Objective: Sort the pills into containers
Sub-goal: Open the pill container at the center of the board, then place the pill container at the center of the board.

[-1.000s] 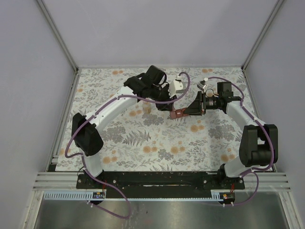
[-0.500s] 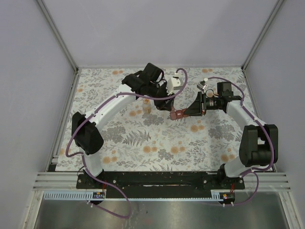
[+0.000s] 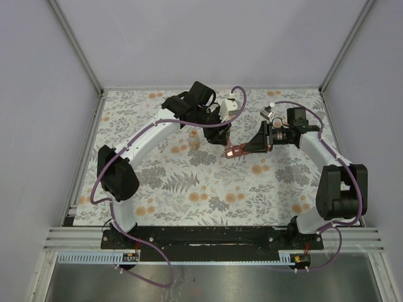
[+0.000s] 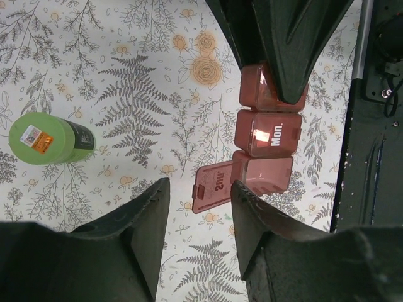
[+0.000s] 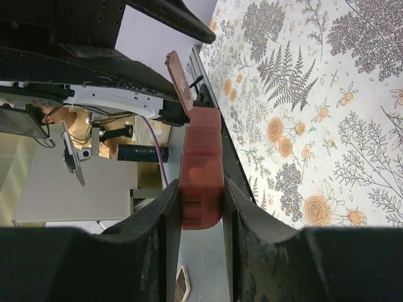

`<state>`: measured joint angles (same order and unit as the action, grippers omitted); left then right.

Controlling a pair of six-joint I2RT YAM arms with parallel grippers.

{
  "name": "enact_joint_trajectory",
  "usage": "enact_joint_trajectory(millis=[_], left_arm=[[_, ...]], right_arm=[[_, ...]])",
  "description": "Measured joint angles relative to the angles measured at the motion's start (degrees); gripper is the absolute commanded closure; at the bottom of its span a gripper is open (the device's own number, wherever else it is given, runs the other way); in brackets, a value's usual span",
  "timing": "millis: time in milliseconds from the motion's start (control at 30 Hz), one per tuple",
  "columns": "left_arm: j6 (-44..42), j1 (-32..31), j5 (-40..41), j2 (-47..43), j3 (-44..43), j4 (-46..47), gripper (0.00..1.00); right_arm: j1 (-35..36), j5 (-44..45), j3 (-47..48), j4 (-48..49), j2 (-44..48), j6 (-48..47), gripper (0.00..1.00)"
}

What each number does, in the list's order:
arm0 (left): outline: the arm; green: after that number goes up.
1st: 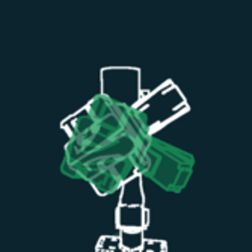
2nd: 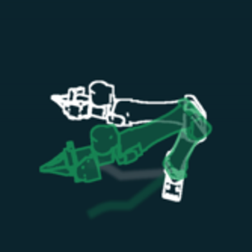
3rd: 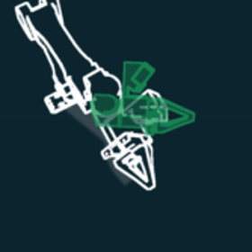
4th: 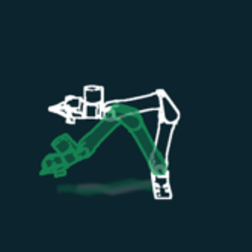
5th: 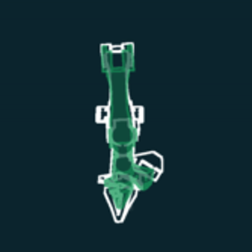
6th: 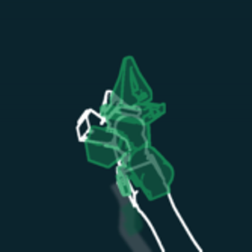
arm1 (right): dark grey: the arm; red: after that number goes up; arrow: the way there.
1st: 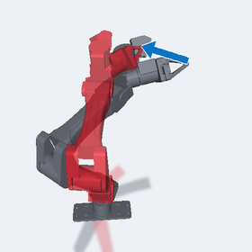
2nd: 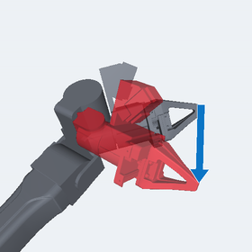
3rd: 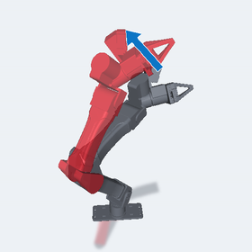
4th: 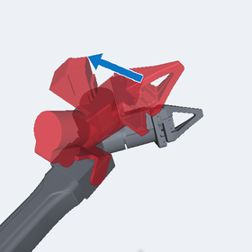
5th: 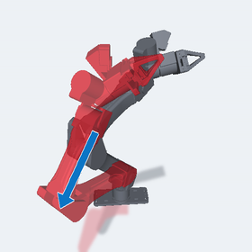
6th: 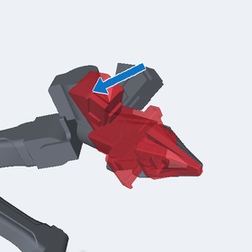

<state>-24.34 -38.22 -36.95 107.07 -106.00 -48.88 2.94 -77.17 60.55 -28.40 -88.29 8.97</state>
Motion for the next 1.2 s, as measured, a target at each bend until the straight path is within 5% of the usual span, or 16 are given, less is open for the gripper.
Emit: enact_joint_trajectory(millis=[633,1200], left_arm=[[0.15,0.44,-1.97,-0.42,0.24,0.17,0.05],[-5.4,-8.5,7.26,-5.62,2.01,3.78,0.06]], right_arm=[[0.0,1.79,0.31,-1.25,-0.42,-0.35,1.0],[0.0,3.76,0.87,4.11,-2.64,6.62,1.0]])
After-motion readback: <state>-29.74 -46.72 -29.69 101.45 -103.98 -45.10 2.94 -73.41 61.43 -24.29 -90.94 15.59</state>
